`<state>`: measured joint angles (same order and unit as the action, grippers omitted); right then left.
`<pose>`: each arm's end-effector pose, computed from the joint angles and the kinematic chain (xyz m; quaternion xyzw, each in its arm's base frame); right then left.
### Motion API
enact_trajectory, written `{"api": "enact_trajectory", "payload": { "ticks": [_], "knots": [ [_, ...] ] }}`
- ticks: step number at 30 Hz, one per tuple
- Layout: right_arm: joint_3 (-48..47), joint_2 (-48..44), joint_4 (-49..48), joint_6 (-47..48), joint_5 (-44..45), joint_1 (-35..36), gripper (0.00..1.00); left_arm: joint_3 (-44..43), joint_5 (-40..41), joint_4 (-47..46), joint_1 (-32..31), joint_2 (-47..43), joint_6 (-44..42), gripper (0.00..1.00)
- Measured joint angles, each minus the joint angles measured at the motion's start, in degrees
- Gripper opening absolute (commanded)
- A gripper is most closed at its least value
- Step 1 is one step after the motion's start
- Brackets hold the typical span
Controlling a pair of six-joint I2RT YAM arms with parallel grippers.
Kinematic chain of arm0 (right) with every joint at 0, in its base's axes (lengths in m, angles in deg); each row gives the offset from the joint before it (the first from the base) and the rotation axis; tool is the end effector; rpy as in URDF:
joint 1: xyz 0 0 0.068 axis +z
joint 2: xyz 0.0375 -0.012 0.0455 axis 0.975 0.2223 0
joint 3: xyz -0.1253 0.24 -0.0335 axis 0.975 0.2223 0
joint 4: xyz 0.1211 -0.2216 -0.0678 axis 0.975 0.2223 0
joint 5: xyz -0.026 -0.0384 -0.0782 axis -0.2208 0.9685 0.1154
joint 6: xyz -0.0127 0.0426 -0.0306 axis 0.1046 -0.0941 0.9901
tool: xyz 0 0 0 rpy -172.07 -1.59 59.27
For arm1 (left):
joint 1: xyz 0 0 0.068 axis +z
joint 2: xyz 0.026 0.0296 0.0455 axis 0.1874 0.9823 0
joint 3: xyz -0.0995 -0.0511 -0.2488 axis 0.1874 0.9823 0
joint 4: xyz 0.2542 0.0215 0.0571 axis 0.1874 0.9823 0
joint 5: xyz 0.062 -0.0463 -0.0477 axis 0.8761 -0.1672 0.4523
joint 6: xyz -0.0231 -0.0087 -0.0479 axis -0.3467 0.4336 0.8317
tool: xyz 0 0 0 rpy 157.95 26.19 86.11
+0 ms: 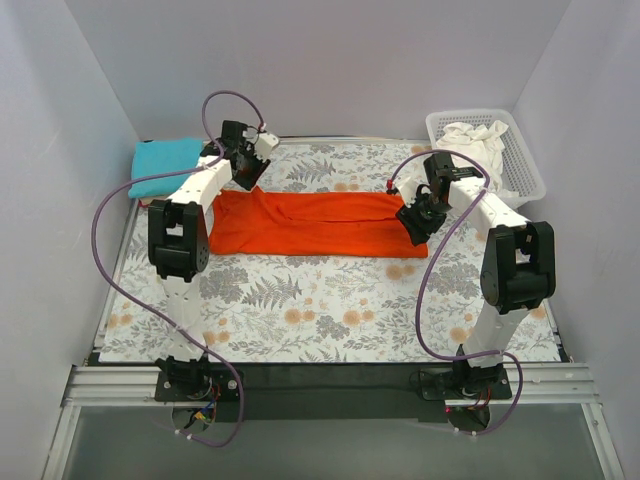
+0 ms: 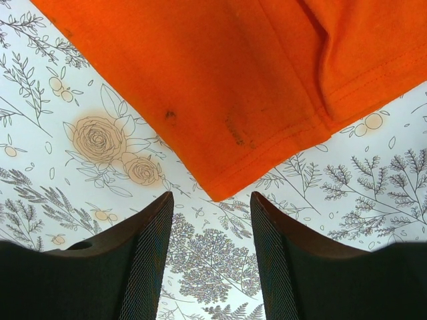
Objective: Fold and stack the t-shirts
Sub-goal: Fold the tshirt
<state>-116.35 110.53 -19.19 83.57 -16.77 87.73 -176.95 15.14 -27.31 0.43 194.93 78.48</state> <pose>0.3558 0.0740 0.2243 -0.4333 0.8810 0.0607 0.1800 0.4767 -0.0911 0.2214 0.0550 0.9477 -0.0927 0.3004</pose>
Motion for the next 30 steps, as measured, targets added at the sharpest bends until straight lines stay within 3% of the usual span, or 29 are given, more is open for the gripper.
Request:
{"api": "enact_trajectory", "payload": {
  "ticks": [3, 7, 9, 14, 16, 21, 26, 30],
  "knots": [
    [0.0, 0.0, 0.0, 0.0, 0.0, 0.0, 0.48, -1.8, 0.9, 0.7, 1.3, 2.3, 1.8, 0.39],
    [0.0, 0.0, 0.0, 0.0, -0.1, 0.0, 0.46, -2.2, -0.7, 2.0, 3.0, 2.6, 4.8, 0.34],
    [0.0, 0.0, 0.0, -0.1, -0.5, 0.0, 0.44, -0.9, -3.3, 2.0, 3.9, 1.2, 7.0, 0.30],
    [-0.1, 0.7, -0.1, -0.6, -1.8, 0.0, 0.29, 5.7, -9.4, 3.6, 5.2, -6.1, 11.3, 0.08],
    [-0.5, 1.9, -0.1, -0.6, -2.3, 0.0, 0.23, 6.6, -11.3, 4.0, 5.0, -7.6, 12.4, 0.06],
    [-1.6, 5.6, -0.3, -0.6, -3.1, 0.0, 0.20, 7.8, -14.6, 4.5, 3.8, -7.2, 14.9, 0.04],
    [-1.9, 7.8, -0.9, -0.6, -3.6, 0.0, 0.21, 3.2, -15.6, 5.2, 2.9, 0.5, 18.1, 0.05],
    [-1.9, 9.4, -1.7, -0.5, -3.7, 0.0, 0.22, -1.7, -16.4, 5.2, 2.2, 7.7, 20.8, 0.23]
  ]
}}
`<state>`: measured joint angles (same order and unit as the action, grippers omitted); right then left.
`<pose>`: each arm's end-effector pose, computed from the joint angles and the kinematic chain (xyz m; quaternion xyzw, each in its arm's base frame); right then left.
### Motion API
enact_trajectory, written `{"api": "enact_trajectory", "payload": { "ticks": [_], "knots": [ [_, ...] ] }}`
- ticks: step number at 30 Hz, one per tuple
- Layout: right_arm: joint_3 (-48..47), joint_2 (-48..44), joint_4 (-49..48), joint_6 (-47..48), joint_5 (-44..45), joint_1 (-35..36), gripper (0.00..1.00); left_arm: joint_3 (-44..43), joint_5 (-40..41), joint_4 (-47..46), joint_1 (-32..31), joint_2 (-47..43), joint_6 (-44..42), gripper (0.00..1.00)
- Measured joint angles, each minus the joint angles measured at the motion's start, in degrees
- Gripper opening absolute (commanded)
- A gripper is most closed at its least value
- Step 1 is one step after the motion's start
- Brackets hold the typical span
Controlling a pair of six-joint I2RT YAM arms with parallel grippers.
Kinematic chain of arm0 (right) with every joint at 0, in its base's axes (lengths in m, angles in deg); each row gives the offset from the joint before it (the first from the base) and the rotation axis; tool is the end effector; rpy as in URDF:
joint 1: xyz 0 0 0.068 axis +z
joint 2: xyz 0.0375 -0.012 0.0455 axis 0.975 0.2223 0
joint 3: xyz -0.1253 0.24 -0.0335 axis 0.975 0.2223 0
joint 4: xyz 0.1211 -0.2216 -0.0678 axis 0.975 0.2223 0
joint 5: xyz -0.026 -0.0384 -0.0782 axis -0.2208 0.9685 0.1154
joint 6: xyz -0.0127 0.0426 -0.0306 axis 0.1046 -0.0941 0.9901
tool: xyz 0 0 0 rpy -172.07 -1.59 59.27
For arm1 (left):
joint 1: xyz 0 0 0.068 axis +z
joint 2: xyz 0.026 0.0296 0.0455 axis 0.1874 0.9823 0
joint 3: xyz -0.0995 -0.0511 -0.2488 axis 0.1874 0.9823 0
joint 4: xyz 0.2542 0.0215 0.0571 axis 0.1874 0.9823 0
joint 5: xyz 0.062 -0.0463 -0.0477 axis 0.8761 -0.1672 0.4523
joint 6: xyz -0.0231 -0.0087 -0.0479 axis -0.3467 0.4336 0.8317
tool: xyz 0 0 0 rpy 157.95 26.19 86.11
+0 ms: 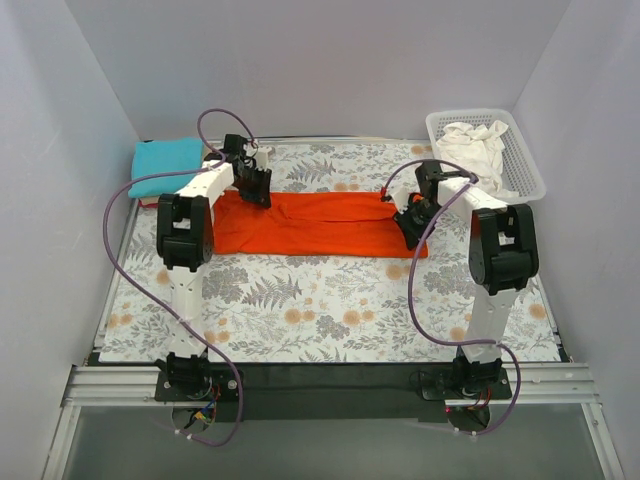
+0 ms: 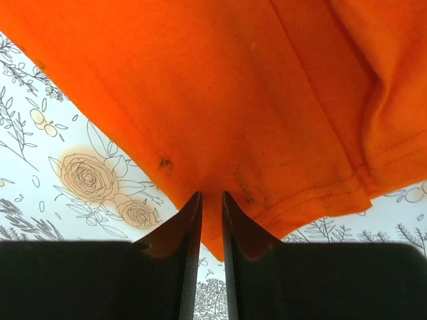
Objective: Fold and stack the t-shirts
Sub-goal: Fold the tshirt
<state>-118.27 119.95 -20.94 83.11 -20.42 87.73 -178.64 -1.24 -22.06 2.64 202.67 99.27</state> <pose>0.3779 0.0804 0.1765 -0.4294 0.8861 0.1050 0.1395 0.4831 -0.0830 0.1643 -0.1111 0.9523 -0.2440 0.1456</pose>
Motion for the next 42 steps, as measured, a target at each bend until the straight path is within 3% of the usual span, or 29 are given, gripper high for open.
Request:
{"api": "enact_trajectory", "payload": {
  "ticks": [5, 12, 18, 23, 28, 34, 42],
  "knots": [
    [3.0, -0.2, -1.9, 0.9, -0.1, 0.3, 0.21, -4.4, -0.8, 1.6, -0.7, 1.9, 2.6, 0.34],
    [16.3, -9.9, -3.2, 3.6, -1.6, 4.9, 0.20, -2.7, -1.6, 3.3, -1.3, -2.1, 4.8, 0.36],
    [20.7, -16.0, 6.9, 6.1, -9.2, 12.7, 0.20, 10.2, -1.5, 3.7, -0.9, -20.2, 8.1, 0.43],
    [10.6, -16.7, 8.3, 5.5, -9.6, 7.5, 0.21, 20.0, -0.1, 2.8, -0.6, -31.8, 12.7, 0.33],
    [2.9, -11.0, 1.7, 3.6, -4.3, 4.9, 0.18, 25.9, 3.4, 1.1, -0.6, -28.4, 16.9, 0.28],
    [4.2, -1.9, -3.6, 1.4, 1.8, 5.0, 0.16, 27.4, 8.3, 0.2, -0.6, -21.9, 18.3, 0.25],
    [14.2, -8.3, -7.8, 1.3, 2.5, 6.3, 0.15, 20.8, 9.5, 0.7, -0.6, -13.2, 17.1, 0.23]
  ]
}}
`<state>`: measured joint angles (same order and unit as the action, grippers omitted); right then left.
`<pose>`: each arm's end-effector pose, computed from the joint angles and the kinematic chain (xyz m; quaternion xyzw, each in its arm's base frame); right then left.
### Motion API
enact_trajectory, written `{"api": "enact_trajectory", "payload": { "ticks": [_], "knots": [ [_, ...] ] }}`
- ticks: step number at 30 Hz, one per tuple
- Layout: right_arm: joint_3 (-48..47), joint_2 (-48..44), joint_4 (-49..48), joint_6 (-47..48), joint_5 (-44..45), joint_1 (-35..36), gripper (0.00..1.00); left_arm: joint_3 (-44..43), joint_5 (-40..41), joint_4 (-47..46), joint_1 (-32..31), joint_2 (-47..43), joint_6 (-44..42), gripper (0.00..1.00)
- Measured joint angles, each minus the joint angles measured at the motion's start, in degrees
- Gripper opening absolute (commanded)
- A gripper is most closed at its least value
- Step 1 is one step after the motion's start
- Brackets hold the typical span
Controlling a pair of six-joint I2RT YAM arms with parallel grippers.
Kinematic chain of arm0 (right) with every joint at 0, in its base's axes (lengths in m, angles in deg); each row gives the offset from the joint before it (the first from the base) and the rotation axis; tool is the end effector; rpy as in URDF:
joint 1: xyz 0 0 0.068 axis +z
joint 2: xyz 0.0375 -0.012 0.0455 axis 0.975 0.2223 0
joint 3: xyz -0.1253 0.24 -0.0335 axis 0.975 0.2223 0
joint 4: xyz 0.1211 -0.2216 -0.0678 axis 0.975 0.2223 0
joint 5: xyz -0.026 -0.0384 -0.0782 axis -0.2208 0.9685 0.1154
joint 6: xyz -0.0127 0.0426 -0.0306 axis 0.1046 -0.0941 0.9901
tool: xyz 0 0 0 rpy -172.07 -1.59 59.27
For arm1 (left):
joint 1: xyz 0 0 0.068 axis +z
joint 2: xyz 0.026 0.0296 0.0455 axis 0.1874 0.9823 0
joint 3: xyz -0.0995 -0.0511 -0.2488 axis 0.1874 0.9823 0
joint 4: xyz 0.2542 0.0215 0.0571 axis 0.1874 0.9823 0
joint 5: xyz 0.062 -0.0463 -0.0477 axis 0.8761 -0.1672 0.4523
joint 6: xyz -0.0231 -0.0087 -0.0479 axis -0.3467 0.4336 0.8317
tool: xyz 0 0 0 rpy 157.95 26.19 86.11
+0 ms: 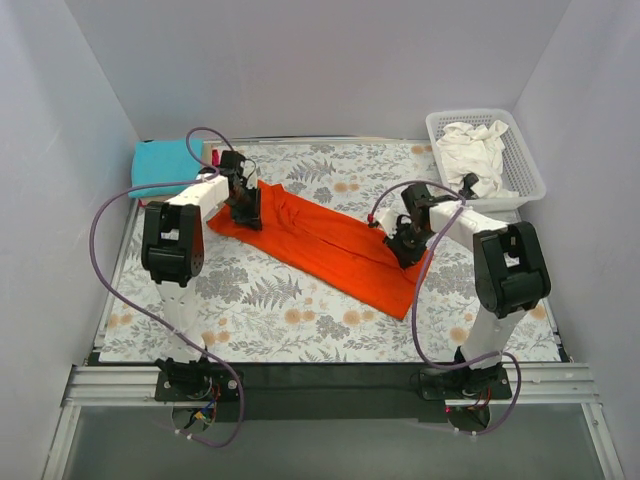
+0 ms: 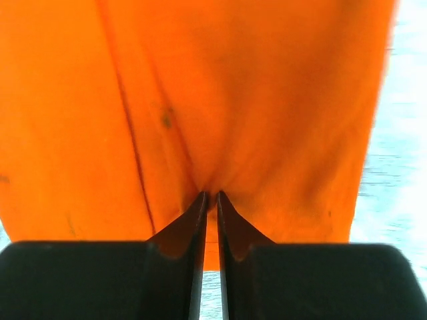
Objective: Fold and stack the t-shirts
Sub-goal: Fold the tshirt
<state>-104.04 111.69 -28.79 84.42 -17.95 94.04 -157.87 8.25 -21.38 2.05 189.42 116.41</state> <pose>0.3274 0.1079 0.1644 -0.4873 0.8565 0.0865 0.1464 0.4121 -0.0715 0.1605 -0.2790 0.9428 -0.1635 0.0806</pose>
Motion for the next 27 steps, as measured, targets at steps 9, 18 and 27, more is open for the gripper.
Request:
{"api": "enact_trajectory", "payload": {
  "ticks": [9, 18, 27],
  "knots": [
    [10.3, -7.8, 7.4, -0.4, -14.3, 23.7, 0.17, -34.4, -2.8, 2.2, -4.3, 21.3, -6.3, 0.33],
    [6.3, -10.3, 10.2, -0.9, -17.0, 17.0, 0.22, -26.9, -8.0, -0.3, -6.5, 15.0, -9.6, 0.36],
    [6.3, -2.8, 5.1, -3.7, -17.2, 16.4, 0.21, -20.6, -11.2, -1.0, -5.9, 9.9, -7.5, 0.36]
  ]
}}
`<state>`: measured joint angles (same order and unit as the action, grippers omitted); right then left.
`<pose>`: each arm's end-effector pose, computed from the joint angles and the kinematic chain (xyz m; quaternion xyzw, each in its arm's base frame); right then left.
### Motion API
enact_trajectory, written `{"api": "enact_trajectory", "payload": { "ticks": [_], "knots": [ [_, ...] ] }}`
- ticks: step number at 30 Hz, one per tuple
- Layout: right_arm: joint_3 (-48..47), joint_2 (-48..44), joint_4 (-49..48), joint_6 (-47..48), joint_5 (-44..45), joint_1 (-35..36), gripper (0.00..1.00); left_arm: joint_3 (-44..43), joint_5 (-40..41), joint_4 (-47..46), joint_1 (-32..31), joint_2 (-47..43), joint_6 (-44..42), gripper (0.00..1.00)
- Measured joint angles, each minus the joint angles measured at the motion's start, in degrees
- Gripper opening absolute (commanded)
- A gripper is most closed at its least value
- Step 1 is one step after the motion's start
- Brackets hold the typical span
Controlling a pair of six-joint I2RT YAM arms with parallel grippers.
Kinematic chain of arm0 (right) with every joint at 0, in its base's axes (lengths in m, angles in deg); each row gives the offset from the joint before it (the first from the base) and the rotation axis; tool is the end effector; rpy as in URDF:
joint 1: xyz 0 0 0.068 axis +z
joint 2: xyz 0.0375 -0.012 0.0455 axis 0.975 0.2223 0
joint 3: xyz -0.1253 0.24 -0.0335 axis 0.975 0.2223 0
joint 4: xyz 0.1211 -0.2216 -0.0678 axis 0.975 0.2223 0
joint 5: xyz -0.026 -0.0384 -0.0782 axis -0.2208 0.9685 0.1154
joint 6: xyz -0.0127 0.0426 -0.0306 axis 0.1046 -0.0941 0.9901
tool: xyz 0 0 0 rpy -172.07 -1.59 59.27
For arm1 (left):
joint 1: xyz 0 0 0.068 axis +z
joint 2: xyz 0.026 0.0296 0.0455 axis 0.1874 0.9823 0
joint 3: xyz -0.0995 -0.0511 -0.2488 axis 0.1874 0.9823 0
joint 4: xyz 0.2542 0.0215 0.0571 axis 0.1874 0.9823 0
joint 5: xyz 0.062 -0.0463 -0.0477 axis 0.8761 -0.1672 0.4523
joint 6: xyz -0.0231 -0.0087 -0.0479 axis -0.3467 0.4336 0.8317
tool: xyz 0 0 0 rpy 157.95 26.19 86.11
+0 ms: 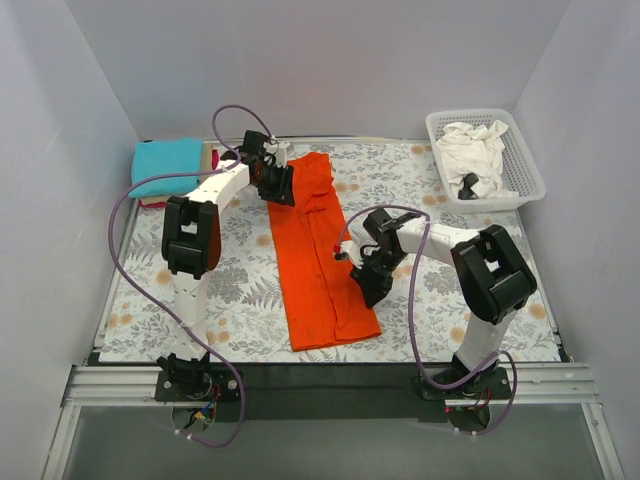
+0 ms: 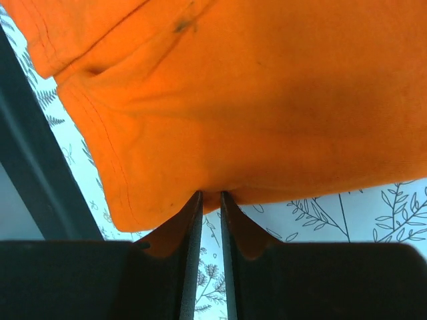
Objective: Fold and stack the t-shirts
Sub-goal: Fold the tshirt
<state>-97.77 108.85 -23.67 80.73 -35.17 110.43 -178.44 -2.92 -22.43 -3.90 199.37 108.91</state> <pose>0.2486 0.1847 0.1547 -0.5657 0.7800 0.2611 0.0587 0.4666 -0.1375 0.1909 -0.1260 0.9411 -0.2855 0.1299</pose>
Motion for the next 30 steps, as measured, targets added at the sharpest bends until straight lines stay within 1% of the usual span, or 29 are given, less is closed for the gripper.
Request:
{"api": "enact_trajectory", "payload": {
  "ticks": [3, 5, 7, 9, 11, 15, 16, 18, 21, 22, 24, 25, 28, 30],
  "knots": [
    [-0.1, 1.4, -1.0, -2.4, -1.4, 0.2, 0.20, -0.1, -0.6, 0.0, 0.0, 0.6, 0.8, 0.37],
    [0.6, 1.4, -2.3, -3.6, -2.2, 0.8, 0.19, -0.5, -1.0, -0.1, 0.0, 1.0, 1.6, 0.41],
    [1.8, 0.6, -3.8, -4.5, -3.1, 1.6, 0.19, -1.6, -1.4, -0.2, 0.0, 1.2, 2.8, 0.44],
    [3.7, -0.9, -5.5, -5.5, -3.7, 4.1, 0.19, -3.5, -1.6, -1.3, -0.3, 1.2, 4.0, 0.47],
    [4.9, -1.9, -6.3, -6.3, -4.1, 6.8, 0.20, -6.1, -1.3, -3.3, -0.7, 1.2, 4.9, 0.47],
    [5.2, -2.4, -6.4, -7.8, -4.5, 10.1, 0.25, -11.5, 1.1, -7.1, -3.0, 2.0, 5.3, 0.47],
    [5.2, -2.7, -6.3, -8.0, -4.2, 10.1, 0.29, -12.8, 1.7, -7.9, -4.1, 2.7, 5.2, 0.47],
    [5.2, -4.1, -5.9, -8.2, -3.7, 8.6, 0.33, -15.0, 3.1, -9.3, -6.4, 4.3, 5.0, 0.46],
    [4.8, -7.3, -3.5, -8.0, -3.9, 3.1, 0.39, -15.6, 5.7, -10.1, -10.0, 6.4, 3.7, 0.45],
    [4.7, -8.6, -2.8, -7.9, -3.9, -0.1, 0.43, -15.6, 6.7, -10.1, -11.1, 7.0, 3.2, 0.45],
    [4.7, -10.5, -2.0, -7.4, -3.5, -7.7, 0.45, -15.6, 9.2, -10.4, -13.4, 8.6, 2.2, 0.45],
    [4.7, -11.2, -1.6, -7.1, -3.1, -11.6, 0.49, -15.6, 10.3, -10.5, -14.4, 9.3, 1.6, 0.45],
    [4.6, -12.1, -0.9, -6.5, -1.7, -22.3, 0.51, -15.6, 15.1, -10.5, -17.0, 10.8, -0.5, 0.45],
    [4.5, -12.1, 0.0, -6.1, -0.7, -27.4, 0.51, -15.6, 18.4, -11.1, -18.0, 11.3, -1.9, 0.44]
  ]
}}
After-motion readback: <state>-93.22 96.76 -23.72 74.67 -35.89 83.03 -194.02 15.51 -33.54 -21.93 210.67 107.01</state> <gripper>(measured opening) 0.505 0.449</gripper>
